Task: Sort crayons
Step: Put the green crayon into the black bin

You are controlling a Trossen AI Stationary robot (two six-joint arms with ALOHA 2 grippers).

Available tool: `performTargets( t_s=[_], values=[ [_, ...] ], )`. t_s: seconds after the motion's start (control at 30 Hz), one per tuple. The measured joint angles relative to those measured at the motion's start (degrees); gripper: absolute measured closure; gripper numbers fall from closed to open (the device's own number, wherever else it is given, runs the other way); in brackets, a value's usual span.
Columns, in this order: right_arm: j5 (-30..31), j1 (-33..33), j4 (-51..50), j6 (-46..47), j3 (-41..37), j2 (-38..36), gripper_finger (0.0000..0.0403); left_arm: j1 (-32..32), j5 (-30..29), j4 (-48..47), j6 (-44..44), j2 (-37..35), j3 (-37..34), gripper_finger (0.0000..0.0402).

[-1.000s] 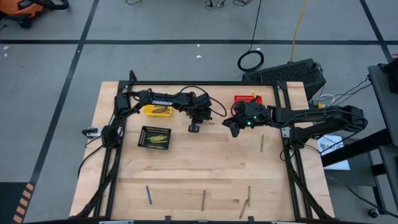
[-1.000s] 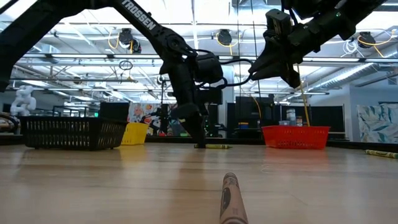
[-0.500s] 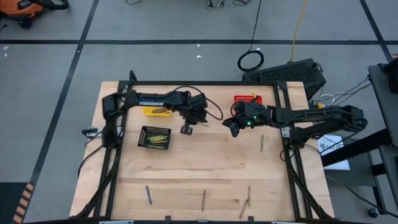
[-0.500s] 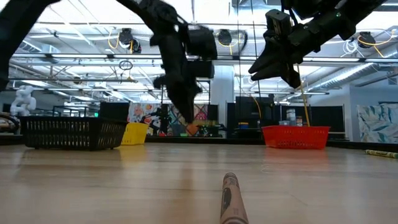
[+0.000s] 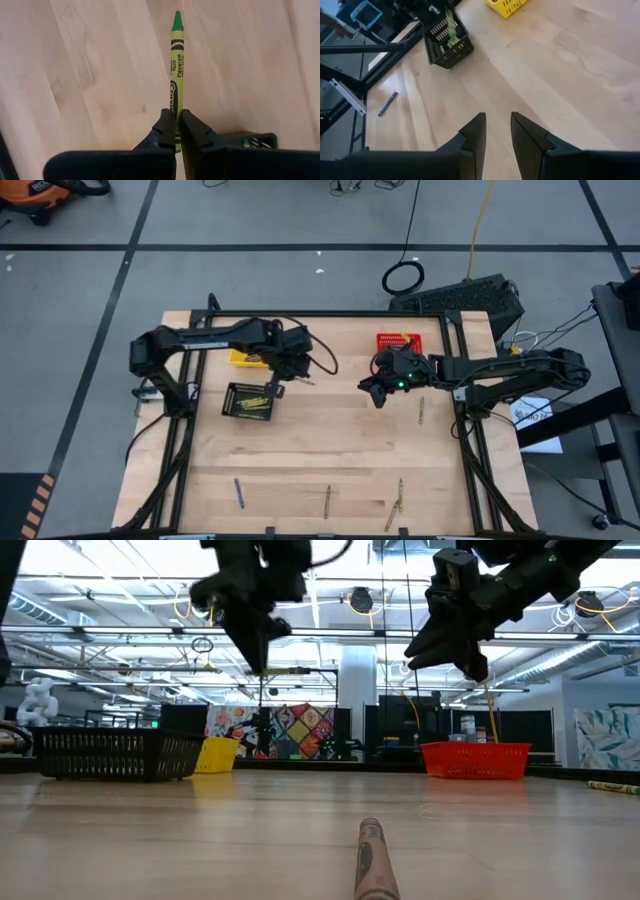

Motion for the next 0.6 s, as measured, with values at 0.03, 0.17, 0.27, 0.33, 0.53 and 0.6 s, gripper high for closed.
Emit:
performTargets(
  t_s=[0.03, 0.17, 0.27, 0.33, 0.53, 0.6],
  values=[
    [0.0, 0.2, -0.1, 0.0, 0.0, 0.0, 0.0325, -0.2, 0.0, -0.9, -0.5, -1.0, 0.0, 0.0401],
    [0.1, 1.1, -0.3, 1.6, 0.0, 0.0, 0.0325, -1.5, -0.1, -5.0, -1.9, -4.8, 0.0, 0.0398],
    [0.2, 1.6, -0.4, 1.9, 0.0, 0.0, 0.0325, -2.5, -0.1, -7.5, -4.4, -6.9, 0.0, 0.0398],
    [0.3, 2.0, -0.5, 2.5, 0.0, 0.0, 0.0325, -3.2, -0.1, -9.6, -5.3, -8.1, 0.0, 0.0398],
    [2.3, 3.1, -0.5, 3.0, 0.0, 0.0, 0.0325, -5.2, 0.1, -13.2, -9.3, -10.5, 0.0, 0.0400],
    [3.0, 3.6, -0.7, 3.0, 0.0, 0.0, 0.0325, -5.7, 0.0, -13.7, -9.8, -11.4, -0.2, 0.0400]
  ],
)
